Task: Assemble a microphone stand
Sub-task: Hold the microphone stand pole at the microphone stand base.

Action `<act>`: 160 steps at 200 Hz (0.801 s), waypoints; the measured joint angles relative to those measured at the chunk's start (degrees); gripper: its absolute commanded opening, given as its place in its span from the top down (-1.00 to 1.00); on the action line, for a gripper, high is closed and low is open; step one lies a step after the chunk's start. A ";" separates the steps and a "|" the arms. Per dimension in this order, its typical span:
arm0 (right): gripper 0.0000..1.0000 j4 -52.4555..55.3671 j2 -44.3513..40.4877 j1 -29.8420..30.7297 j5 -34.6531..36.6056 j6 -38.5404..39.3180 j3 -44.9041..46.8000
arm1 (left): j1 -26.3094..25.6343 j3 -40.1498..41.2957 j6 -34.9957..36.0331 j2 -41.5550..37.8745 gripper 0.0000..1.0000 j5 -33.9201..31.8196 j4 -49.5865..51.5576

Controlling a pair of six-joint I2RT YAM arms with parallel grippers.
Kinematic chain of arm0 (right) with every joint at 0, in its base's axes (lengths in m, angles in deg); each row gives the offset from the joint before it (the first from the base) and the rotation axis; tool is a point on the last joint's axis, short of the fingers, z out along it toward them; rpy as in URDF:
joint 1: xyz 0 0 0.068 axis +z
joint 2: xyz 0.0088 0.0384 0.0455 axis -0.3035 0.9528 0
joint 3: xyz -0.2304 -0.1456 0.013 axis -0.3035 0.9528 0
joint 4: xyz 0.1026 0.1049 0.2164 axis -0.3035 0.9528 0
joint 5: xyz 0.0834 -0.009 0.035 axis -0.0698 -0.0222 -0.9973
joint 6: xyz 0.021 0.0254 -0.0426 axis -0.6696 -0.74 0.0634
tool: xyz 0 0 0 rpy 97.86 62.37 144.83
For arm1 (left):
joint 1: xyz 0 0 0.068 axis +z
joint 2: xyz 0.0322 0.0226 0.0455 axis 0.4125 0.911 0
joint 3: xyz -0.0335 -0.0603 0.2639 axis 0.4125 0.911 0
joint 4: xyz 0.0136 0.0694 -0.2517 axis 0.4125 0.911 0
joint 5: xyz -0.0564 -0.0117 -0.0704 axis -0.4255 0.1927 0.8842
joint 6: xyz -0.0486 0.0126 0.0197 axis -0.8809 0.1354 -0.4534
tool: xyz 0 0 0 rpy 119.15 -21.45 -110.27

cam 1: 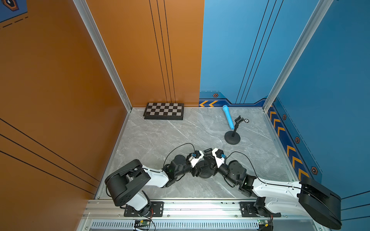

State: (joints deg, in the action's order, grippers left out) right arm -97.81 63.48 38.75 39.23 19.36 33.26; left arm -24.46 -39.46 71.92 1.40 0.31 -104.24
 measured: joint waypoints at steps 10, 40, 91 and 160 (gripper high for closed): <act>1.00 0.57 -0.74 0.11 0.00 0.00 0.28 | 0.00 -0.20 -0.17 2.25 -0.36 0.61 -1.79; 1.00 2.56 -3.19 0.26 -0.02 -0.04 0.98 | 0.07 -0.87 -1.27 8.15 -0.12 1.51 -9.16; 1.00 5.22 -4.00 0.31 -0.28 -0.07 0.26 | 0.74 -1.84 -2.25 14.32 0.57 6.95 -17.73; 1.00 5.79 -0.33 0.11 -0.31 -0.92 -2.71 | 3.37 -1.27 0.04 15.45 0.94 12.02 -20.02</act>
State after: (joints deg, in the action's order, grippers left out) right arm -92.01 63.16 38.86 38.92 18.44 30.55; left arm -21.09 -40.73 71.97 16.85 12.33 -124.27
